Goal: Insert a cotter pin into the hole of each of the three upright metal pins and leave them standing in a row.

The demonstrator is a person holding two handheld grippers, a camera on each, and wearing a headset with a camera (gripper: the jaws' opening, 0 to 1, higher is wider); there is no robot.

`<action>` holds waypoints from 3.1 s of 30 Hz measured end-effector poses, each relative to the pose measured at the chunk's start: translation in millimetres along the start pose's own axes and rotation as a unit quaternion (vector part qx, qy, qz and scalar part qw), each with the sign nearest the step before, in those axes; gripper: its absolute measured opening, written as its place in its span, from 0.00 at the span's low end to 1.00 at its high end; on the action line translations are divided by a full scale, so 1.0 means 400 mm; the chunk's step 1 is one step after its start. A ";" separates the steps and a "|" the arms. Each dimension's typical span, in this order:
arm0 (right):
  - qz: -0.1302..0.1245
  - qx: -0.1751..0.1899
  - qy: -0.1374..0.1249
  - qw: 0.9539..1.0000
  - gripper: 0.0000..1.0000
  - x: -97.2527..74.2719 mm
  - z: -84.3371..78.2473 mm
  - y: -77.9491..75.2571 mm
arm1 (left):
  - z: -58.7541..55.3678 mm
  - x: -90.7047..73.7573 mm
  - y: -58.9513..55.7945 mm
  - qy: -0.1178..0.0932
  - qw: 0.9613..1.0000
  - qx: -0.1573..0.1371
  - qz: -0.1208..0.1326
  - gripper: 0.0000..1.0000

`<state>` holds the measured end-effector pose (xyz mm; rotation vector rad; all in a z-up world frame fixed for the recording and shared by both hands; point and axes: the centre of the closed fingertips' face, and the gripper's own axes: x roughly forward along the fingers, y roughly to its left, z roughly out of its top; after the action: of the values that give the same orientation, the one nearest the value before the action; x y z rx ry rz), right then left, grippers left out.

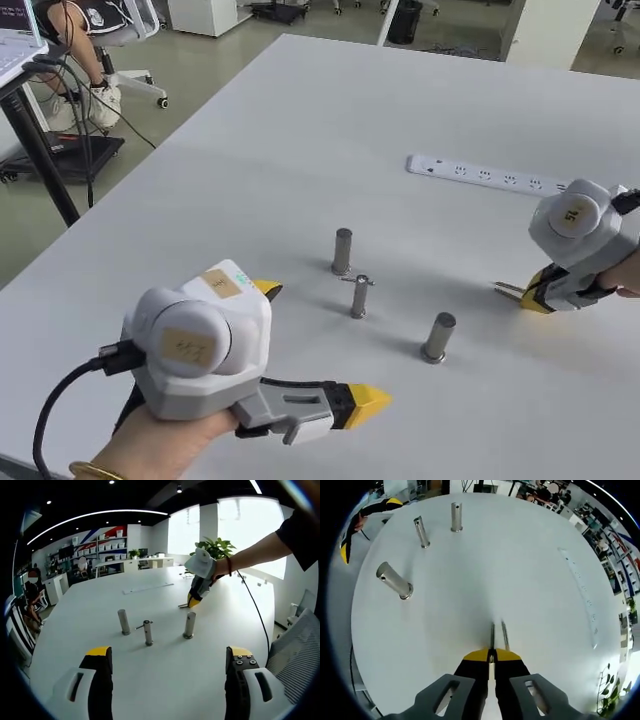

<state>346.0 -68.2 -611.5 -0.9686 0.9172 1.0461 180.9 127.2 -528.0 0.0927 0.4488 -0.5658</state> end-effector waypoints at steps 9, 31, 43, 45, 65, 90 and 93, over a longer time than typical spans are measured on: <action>-0.010 -0.012 -0.015 1.000 0.00 -0.028 0.005 0.015 | 0.011 -0.009 -0.006 -0.011 1.000 -0.013 -0.007 0.88; -0.026 -0.113 -0.156 0.981 0.00 -0.207 0.138 0.198 | 0.030 -0.007 -0.146 -0.010 0.995 -0.044 -0.083 0.59; -0.016 -0.172 -0.214 0.961 0.00 -0.265 0.198 0.313 | 0.054 -0.006 -0.166 -0.012 0.993 -0.065 -0.098 0.39; -0.010 -0.174 -0.221 0.960 0.00 -0.268 0.204 0.328 | 0.061 -0.007 -0.169 -0.014 0.992 -0.070 -0.100 0.37; 0.013 -0.236 -0.255 0.937 0.00 -0.301 0.253 0.444 | 0.086 -0.001 -0.202 -0.004 0.983 -0.133 -0.128 0.15; 0.001 -0.271 -0.255 0.928 0.00 -0.299 0.274 0.479 | 0.098 -0.001 -0.207 -0.020 0.973 -0.179 -0.143 0.01; 0.000 -0.269 -0.257 0.928 0.00 -0.300 0.276 0.478 | 0.098 -0.001 -0.206 -0.022 0.973 -0.181 -0.143 0.01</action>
<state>148.9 43.3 -502.8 -1.0582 0.1903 1.5013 151.4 49.9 -489.5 -0.3378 0.5200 -0.7577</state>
